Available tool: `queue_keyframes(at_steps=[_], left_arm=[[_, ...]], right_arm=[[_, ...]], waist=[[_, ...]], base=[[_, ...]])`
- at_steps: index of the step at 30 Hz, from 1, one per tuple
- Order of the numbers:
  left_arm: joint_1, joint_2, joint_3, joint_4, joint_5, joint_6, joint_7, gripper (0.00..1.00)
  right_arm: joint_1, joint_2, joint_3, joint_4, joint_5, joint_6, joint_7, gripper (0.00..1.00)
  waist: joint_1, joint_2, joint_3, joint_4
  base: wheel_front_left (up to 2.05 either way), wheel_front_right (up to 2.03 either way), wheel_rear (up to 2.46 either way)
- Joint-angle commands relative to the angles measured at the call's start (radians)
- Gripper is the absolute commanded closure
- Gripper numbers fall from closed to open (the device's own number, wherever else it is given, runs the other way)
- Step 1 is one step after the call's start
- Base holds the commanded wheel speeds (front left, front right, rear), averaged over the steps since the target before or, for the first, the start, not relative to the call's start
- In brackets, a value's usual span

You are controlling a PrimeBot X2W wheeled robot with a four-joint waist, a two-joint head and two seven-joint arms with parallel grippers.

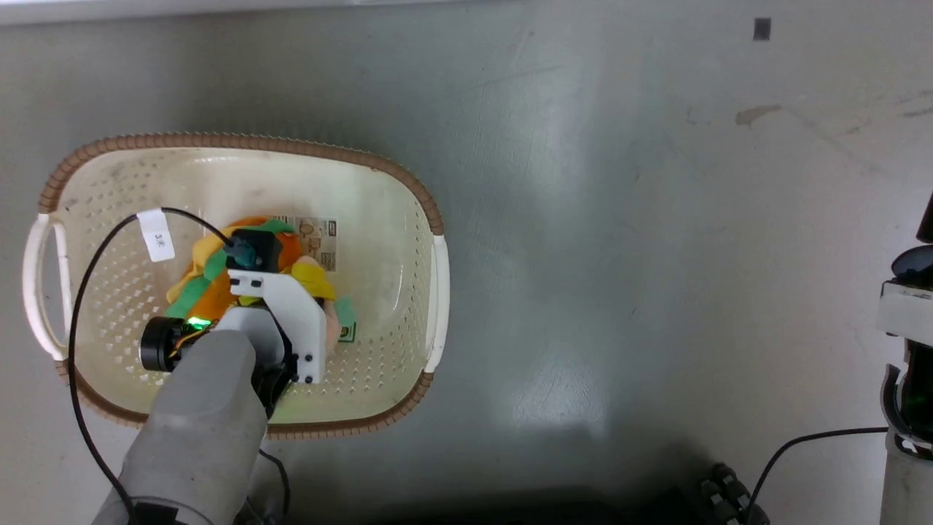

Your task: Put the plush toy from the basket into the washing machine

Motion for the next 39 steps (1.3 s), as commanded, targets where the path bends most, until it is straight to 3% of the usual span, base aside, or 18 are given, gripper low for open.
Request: queue_keyframes(at_steps=[1, 7, 8, 9, 25, 39], left_arm=[[-0.018, 0.021, -0.005, 0.033, -0.007, 0.011, -0.003, 0.0], [-0.067, 0.027, -0.022, 0.095, -0.033, 0.019, -0.043, 0.0], [-0.074, 0.028, -0.027, 0.105, -0.036, 0.017, -0.048, 0.62], [-0.081, 0.029, -0.033, 0.115, -0.038, 0.016, -0.054, 1.0], [-0.057, 0.023, -0.025, 0.116, -0.078, 0.0, -0.116, 1.0], [0.07, -0.035, -0.037, 0.116, -0.108, -0.06, -0.298, 1.0]], right_arm=[[-0.028, 0.0, -0.004, -0.008, 0.009, 0.001, -0.009, 0.0], [-0.049, 0.0, -0.01, -0.018, 0.028, 0.001, -0.021, 0.0], [-0.053, 0.0, -0.011, -0.02, 0.031, 0.001, -0.024, 0.0], [-0.056, 0.0, -0.012, -0.021, 0.034, 0.001, -0.026, 0.0], [-0.05, 0.0, -0.008, 0.011, 0.049, 0.001, -0.026, 0.0], [0.04, 0.0, 0.02, 0.087, 0.018, 0.001, -0.026, 0.0]], waist=[[0.0, 0.0, 0.012, -0.001], [0.0, 0.0, 0.053, -0.004], [0.0, 0.0, 0.06, -0.005], [0.0, 0.0, 0.066, -0.005], [0.0, 0.0, -0.016, -0.014], [0.0, 0.0, -0.311, 0.047]], base=[[0.0, 0.0, 0.0], [0.0, 0.0, 0.0], [0.0, 0.0, 0.0], [0.0, 0.0, 0.0], [0.0, 0.0, 0.0], [0.0, 0.0, 0.0]])
